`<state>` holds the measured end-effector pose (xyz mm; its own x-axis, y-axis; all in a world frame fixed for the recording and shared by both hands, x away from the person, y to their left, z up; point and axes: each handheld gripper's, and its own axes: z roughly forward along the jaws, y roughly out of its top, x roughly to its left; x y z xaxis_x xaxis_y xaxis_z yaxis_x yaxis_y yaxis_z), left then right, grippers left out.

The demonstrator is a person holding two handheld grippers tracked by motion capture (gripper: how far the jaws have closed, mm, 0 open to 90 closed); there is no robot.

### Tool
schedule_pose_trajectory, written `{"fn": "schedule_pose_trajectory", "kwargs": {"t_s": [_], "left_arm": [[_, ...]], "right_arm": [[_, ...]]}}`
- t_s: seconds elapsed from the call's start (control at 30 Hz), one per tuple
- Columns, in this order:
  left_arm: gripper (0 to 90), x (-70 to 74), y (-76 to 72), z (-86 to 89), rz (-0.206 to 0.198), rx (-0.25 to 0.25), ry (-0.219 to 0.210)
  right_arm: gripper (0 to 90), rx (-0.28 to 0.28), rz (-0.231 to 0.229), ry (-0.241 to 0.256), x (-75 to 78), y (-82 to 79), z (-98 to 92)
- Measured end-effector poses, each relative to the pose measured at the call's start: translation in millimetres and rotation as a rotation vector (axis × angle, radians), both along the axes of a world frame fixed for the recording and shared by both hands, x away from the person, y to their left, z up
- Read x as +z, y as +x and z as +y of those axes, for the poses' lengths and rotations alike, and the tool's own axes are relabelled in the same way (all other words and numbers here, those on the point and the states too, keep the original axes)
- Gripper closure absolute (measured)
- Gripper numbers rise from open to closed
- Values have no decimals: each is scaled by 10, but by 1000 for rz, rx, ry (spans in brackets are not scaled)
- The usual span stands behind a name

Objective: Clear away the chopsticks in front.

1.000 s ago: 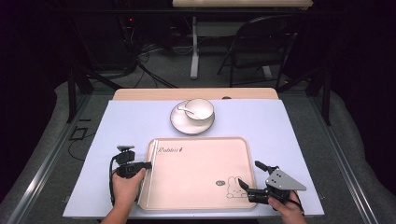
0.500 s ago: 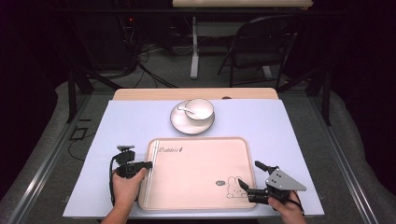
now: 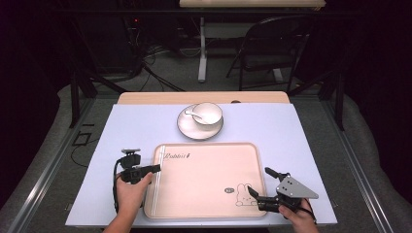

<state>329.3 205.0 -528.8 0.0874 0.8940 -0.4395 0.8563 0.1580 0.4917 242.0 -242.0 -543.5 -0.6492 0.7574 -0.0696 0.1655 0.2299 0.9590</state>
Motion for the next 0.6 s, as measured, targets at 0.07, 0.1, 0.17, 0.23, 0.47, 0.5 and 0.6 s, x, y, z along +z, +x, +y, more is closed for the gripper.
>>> {"fn": "schedule_pose_trajectory", "kwargs": {"t_s": [0.07,0.1,0.17,0.23,0.47,0.5,0.6], "left_arm": [[615,15,5,-6,-3,-4,-3],[597,27,7,-11,-8,-7,-1],[553,37,9,-26,-31,-8,18],[521,53,17,-42,-45,-15,37],[425,92,59,-66,-84,-42,86],[414,99,65,-69,-86,-45,91],[395,110,84,-81,-92,-53,109]], "right_arm": [[140,-1,0,1,0,2,-2],[140,-3,1,3,0,2,-2],[140,-4,0,3,1,2,-1],[140,-2,-1,1,2,0,0],[140,-2,-4,0,4,-4,1],[140,-1,-4,0,4,-6,2],[140,-1,-4,-1,5,-5,1]]}}
